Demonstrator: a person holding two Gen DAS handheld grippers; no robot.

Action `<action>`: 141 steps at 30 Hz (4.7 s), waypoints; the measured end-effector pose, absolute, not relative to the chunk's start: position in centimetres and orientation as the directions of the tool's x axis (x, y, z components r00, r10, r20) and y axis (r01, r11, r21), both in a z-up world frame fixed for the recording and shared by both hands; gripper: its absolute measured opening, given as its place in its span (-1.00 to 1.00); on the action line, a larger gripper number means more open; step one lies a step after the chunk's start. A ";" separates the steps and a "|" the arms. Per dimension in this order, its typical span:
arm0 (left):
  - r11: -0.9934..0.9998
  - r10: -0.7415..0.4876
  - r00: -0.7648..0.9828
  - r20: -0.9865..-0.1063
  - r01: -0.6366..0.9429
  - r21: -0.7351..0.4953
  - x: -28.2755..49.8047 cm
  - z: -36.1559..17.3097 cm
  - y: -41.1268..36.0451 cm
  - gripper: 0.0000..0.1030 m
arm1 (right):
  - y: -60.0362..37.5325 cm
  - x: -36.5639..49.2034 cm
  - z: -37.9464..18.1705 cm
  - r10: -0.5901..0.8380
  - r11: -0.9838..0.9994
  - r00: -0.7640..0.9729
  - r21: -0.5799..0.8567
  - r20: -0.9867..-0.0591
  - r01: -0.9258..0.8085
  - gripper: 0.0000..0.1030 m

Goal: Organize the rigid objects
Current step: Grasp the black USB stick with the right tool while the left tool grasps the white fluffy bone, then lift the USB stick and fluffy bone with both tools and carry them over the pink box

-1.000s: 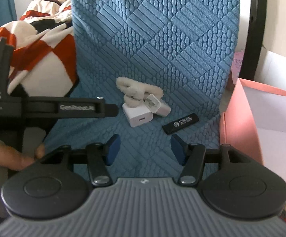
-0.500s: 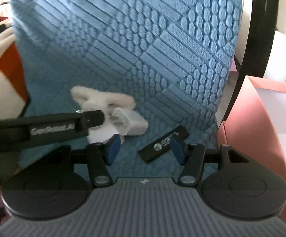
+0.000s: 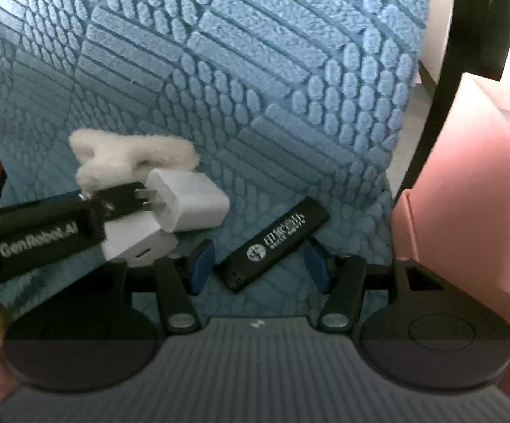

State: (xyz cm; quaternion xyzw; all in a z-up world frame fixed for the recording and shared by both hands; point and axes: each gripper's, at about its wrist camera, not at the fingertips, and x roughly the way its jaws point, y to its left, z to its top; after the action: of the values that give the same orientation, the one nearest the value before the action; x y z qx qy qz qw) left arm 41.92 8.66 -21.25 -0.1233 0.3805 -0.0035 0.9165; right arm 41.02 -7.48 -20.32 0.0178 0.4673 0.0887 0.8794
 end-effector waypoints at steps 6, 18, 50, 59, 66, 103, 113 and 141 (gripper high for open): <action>0.963 -0.107 0.699 -0.707 -0.102 -0.248 41.8 -21.2 9.0 -0.18 | -8.0 40.4 -20.1 0.176 0.983 0.541 0.114 -0.822 -0.147 -0.19; 0.923 -0.125 0.683 -0.720 -0.186 -0.337 39.0 -19.8 10.4 -0.27 | -10.0 37.9 -18.6 0.201 0.979 0.528 0.155 -0.825 -0.130 -0.77; 0.884 -0.197 0.672 -0.714 -0.192 -0.425 20.0 -14.8 9.8 -0.31 | -7.3 19.9 -14.1 0.252 0.956 0.524 0.126 -0.813 -0.265 -0.77; 0.876 -0.205 0.657 -0.725 -0.207 -0.435 16.1 -14.7 8.0 -0.31 | -7.9 16.8 -13.4 0.261 0.957 0.519 0.149 -0.814 -0.248 -0.77; 0.871 -0.206 0.645 -0.736 -0.222 -0.438 14.3 -15.2 7.3 -0.31 | -8.0 16.1 -14.0 0.262 0.956 0.515 0.144 -0.816 -0.256 -0.77; 0.878 -0.170 0.657 -0.735 -0.238 -0.415 16.2 -16.9 7.8 -0.31 | -6.2 18.4 -17.2 0.181 0.968 0.478 0.071 -0.859 -0.239 -0.49; 0.883 -0.127 0.672 -0.729 -0.259 -0.392 15.8 -16.4 8.3 -0.31 | -6.7 17.8 -16.3 0.219 0.965 0.475 0.117 -0.852 -0.236 -0.49; 0.891 -0.195 0.704 -0.683 -0.165 -0.424 11.8 -4.6 5.8 -0.31 | -10.5 13.8 -2.1 0.303 0.952 0.628 0.195 -0.717 -0.236 -0.49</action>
State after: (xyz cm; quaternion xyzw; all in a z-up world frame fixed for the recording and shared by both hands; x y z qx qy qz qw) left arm 11.85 5.77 -4.59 -0.2338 0.3847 -0.0085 0.8929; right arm 13.83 -10.52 -2.12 0.0411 0.4048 0.1496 0.9012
